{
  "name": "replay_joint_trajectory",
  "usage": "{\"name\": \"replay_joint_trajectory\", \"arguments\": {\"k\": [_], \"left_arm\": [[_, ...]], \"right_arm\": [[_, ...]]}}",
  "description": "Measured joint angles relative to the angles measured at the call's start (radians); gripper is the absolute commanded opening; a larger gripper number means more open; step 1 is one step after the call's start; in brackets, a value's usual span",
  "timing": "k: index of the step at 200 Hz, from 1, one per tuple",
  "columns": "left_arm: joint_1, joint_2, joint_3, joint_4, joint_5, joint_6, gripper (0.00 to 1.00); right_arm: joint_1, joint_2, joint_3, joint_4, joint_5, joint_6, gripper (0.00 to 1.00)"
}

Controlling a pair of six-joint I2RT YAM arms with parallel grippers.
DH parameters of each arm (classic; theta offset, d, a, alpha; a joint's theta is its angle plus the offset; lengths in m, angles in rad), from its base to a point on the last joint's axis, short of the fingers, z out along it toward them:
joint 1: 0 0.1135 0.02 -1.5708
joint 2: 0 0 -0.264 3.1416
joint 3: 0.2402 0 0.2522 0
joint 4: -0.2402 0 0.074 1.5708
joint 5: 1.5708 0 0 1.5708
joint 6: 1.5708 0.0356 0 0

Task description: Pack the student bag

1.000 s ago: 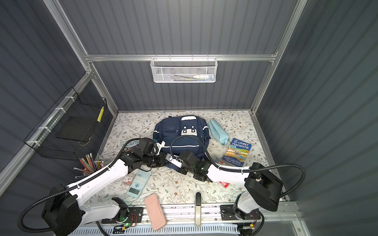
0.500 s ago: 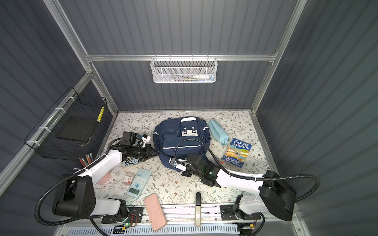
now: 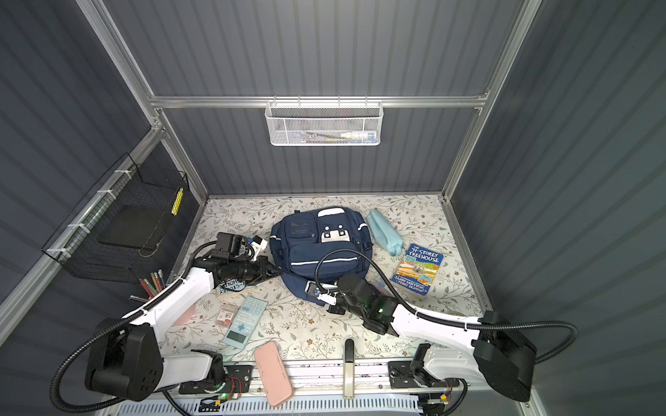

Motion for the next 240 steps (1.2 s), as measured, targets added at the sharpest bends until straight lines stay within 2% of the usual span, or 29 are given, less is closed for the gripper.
{"name": "replay_joint_trajectory", "arguments": {"k": [14,23,38,48,54,81,107,124,161,171,175,179,188,194,219,240], "left_arm": [[-0.027,-0.039,-0.029,0.015,-0.041,-0.020,0.00],[-0.039,-0.066,-0.043,0.018,-0.050,-0.032,0.00],[-0.050,-0.111,-0.052,0.022,-0.053,-0.042,0.00],[-0.047,-0.126,-0.054,0.027,-0.059,-0.056,0.00],[-0.049,-0.129,-0.059,0.040,-0.064,-0.064,0.00],[-0.099,-0.098,-0.080,0.086,-0.100,-0.095,0.00],[-0.150,-0.060,-0.080,0.118,-0.102,-0.121,0.00],[-0.176,-0.041,-0.078,0.138,-0.101,-0.134,0.00],[-0.218,-0.021,-0.077,0.185,-0.101,-0.165,0.00],[-0.221,-0.022,-0.077,0.189,-0.103,-0.166,0.00],[-0.222,-0.023,-0.077,0.189,-0.103,-0.165,0.00],[-0.223,-0.024,-0.077,0.187,-0.106,-0.165,0.00],[-0.225,-0.026,-0.077,0.180,-0.113,-0.163,0.00],[-0.225,-0.029,-0.076,0.171,-0.122,-0.158,0.00],[-0.227,-0.030,-0.072,0.133,-0.156,-0.127,0.00],[-0.217,-0.030,-0.061,0.120,-0.129,-0.095,0.00]], "right_arm": [[-0.053,0.025,0.000,-0.006,-0.006,-0.010,0.03],[-0.085,0.038,0.001,-0.003,-0.021,-0.014,0.08],[-0.124,0.045,0.007,0.000,-0.039,-0.029,0.25],[-0.148,0.040,0.008,-0.006,-0.049,-0.024,0.48],[-0.160,0.037,0.009,-0.015,-0.059,-0.032,0.55],[-0.160,0.015,0.009,-0.041,-0.113,-0.024,0.63],[-0.113,0.018,0.035,-0.037,-0.151,0.027,0.73],[-0.059,0.057,0.093,-0.034,-0.172,0.059,0.77],[-0.001,0.227,0.224,-0.006,-0.185,0.113,0.69],[-0.001,0.274,0.245,-0.004,-0.158,0.114,0.61],[-0.001,0.291,0.251,-0.004,-0.143,0.121,0.54],[-0.001,0.306,0.255,-0.005,-0.134,0.121,0.43],[-0.002,0.329,0.259,-0.012,-0.113,0.123,0.11],[-0.003,0.338,0.259,-0.020,-0.109,0.121,0.00],[0.002,0.333,0.253,-0.026,-0.104,0.116,0.00],[0.002,0.297,0.211,0.010,-0.104,0.098,0.00]]}}
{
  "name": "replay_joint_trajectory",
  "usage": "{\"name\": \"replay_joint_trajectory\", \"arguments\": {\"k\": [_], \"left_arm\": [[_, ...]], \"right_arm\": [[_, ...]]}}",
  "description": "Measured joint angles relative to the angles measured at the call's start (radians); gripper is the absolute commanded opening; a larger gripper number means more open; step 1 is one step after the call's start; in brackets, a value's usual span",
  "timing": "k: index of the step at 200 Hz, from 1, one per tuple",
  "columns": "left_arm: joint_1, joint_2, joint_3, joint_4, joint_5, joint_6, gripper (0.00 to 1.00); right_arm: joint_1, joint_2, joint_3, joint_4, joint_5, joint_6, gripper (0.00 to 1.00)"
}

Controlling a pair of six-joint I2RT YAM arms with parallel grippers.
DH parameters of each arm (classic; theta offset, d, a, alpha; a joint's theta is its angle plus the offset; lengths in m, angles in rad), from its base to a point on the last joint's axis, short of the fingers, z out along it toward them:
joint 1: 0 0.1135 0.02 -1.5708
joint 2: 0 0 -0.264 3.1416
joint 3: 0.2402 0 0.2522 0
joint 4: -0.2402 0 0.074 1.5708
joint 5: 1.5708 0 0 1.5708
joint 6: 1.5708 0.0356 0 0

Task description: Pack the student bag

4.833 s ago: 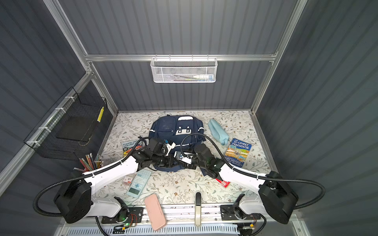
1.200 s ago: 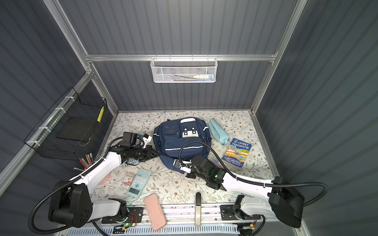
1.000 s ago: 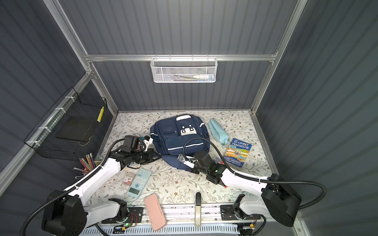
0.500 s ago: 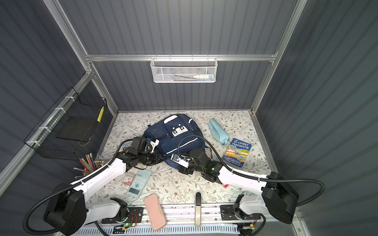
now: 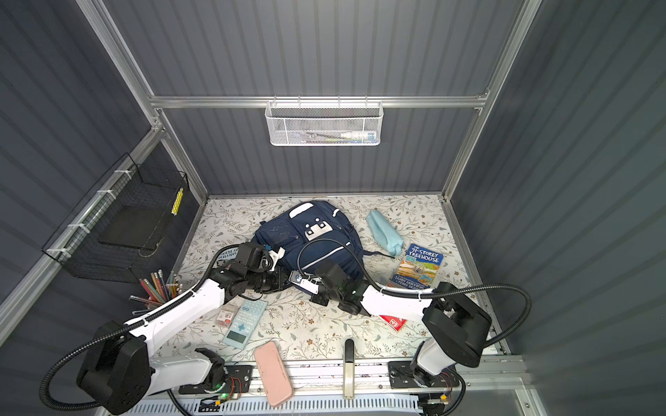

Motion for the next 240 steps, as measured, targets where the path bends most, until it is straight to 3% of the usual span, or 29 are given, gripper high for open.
{"name": "replay_joint_trajectory", "arguments": {"k": [71,154,185,240], "left_arm": [[0.111,0.018,0.033,-0.034,0.182,0.068,0.00],[0.111,0.052,0.133,-0.130,0.198,0.133,0.00],[0.116,0.051,0.088,-0.035,0.228,0.134,0.06],[0.077,0.101,-0.021,0.111,0.113,0.132,0.27]], "right_arm": [[0.002,-0.057,-0.050,0.075,-0.010,-0.031,0.00],[0.000,-0.107,-0.023,0.022,0.011,-0.014,0.00],[-0.001,-0.076,0.039,-0.054,0.005,0.001,0.00],[0.000,-0.027,0.054,-0.137,-0.003,0.047,0.00]]}}
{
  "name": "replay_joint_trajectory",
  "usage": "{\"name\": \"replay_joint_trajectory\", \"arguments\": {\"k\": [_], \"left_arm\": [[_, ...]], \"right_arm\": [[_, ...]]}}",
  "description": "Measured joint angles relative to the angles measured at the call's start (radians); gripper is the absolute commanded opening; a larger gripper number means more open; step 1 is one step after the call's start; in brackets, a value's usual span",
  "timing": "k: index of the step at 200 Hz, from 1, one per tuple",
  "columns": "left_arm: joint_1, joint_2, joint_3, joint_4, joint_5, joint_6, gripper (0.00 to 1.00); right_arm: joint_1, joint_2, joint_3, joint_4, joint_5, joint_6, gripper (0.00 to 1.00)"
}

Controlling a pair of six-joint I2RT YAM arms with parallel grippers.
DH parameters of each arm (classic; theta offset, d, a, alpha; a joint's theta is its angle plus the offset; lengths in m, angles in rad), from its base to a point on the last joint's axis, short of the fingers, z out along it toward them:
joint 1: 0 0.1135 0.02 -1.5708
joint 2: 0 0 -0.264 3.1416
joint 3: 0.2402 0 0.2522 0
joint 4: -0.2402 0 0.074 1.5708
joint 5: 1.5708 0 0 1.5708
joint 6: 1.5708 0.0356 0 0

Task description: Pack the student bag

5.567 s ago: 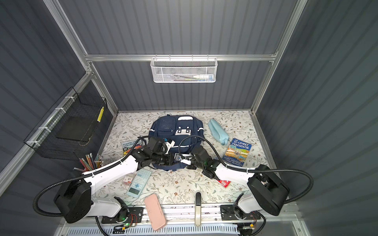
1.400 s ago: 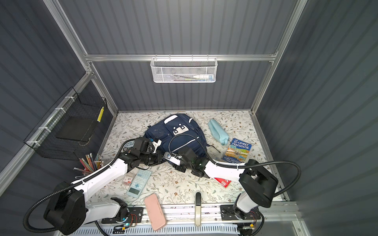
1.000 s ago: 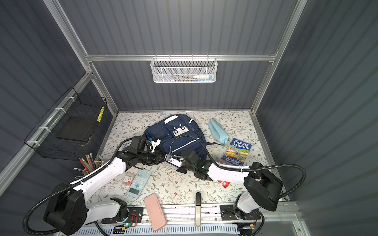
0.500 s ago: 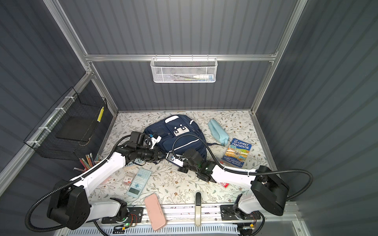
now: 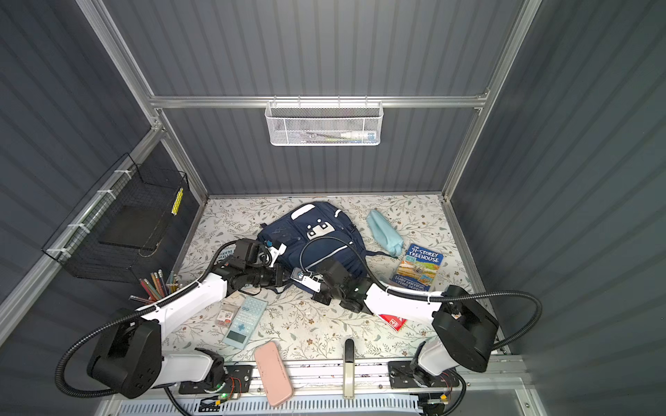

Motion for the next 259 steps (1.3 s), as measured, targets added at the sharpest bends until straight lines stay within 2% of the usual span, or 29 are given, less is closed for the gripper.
{"name": "replay_joint_trajectory", "arguments": {"k": [22,42,133,142,153,166,185,213,259], "left_arm": [[0.000,0.006,-0.019,0.021,-0.034,-0.002,0.41],[0.001,0.006,-0.026,0.034,-0.055,-0.007,0.44],[0.005,0.011,-0.049,0.094,-0.033,0.036,0.43],[0.007,0.024,-0.048,0.109,-0.013,0.045,0.40],[0.007,0.044,-0.048,0.128,0.013,0.055,0.27],[0.007,0.060,-0.048,0.138,0.038,0.066,0.20],[0.005,0.061,-0.050,0.142,0.069,0.074,0.04],[-0.002,0.049,-0.056,0.161,0.111,0.072,0.01],[-0.005,-0.002,-0.063,0.123,0.042,0.057,0.00]], "right_arm": [[0.002,0.000,0.000,-0.014,-0.004,0.011,0.00],[0.002,0.000,0.000,-0.016,-0.004,0.015,0.00],[0.001,0.000,-0.001,-0.016,-0.017,0.016,0.00],[0.001,-0.001,-0.002,-0.016,-0.018,0.016,0.00],[0.000,-0.002,-0.002,-0.019,-0.018,0.016,0.00],[0.000,-0.002,-0.005,-0.019,-0.016,0.016,0.00],[-0.001,-0.004,-0.007,-0.008,-0.008,0.016,0.00],[-0.006,-0.004,-0.013,-0.001,0.005,0.016,0.00],[-0.006,-0.004,-0.015,0.010,0.007,0.015,0.00]]}}
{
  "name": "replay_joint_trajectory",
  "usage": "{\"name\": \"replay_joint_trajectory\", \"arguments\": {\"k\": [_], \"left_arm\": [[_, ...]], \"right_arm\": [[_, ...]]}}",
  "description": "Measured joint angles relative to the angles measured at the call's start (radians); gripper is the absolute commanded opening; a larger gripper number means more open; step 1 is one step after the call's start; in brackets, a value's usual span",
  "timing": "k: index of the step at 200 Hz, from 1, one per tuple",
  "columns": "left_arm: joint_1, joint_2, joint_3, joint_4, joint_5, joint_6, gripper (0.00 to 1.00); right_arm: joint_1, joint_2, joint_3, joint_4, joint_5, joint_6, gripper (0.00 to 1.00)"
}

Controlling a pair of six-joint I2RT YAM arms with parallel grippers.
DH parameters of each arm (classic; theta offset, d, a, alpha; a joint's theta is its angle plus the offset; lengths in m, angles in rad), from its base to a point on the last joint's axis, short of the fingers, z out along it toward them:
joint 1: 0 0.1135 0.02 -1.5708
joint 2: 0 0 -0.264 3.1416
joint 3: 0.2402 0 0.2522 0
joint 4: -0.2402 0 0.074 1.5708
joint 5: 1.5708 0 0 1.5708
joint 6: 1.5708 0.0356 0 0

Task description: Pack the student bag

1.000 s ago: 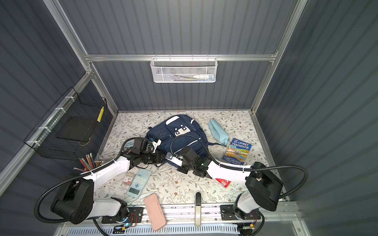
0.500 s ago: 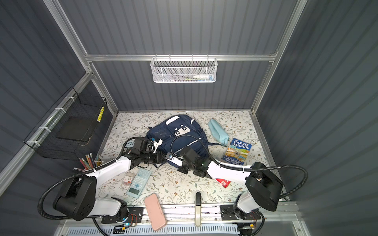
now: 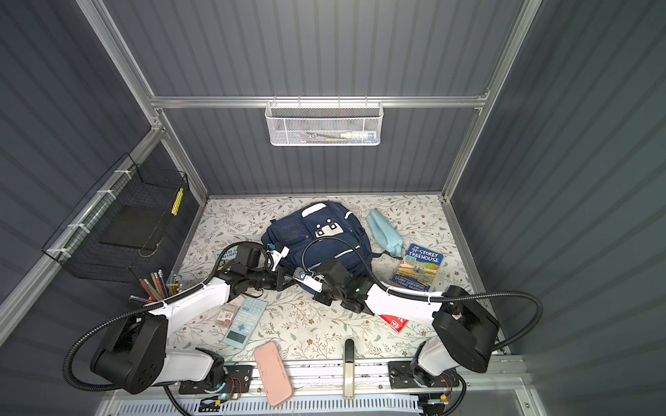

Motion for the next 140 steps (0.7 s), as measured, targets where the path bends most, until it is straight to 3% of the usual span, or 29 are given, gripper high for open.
{"name": "replay_joint_trajectory", "arguments": {"k": [60,91,131,140], "left_arm": [[-0.008,-0.080,0.055,-0.155,-0.240,-0.055,0.00],[0.063,-0.073,0.074,-0.183,-0.323,-0.076,0.00],[0.171,-0.017,0.063,-0.126,-0.248,-0.095,0.00],[0.157,-0.029,0.055,-0.106,-0.230,-0.094,0.17]], "right_arm": [[0.002,0.000,-0.014,0.000,0.000,-0.004,0.00],[0.009,-0.006,-0.037,-0.002,-0.003,-0.008,0.00],[0.013,-0.027,-0.051,-0.001,-0.011,-0.008,0.00],[0.013,-0.027,-0.051,-0.001,-0.011,-0.008,0.00]]}}
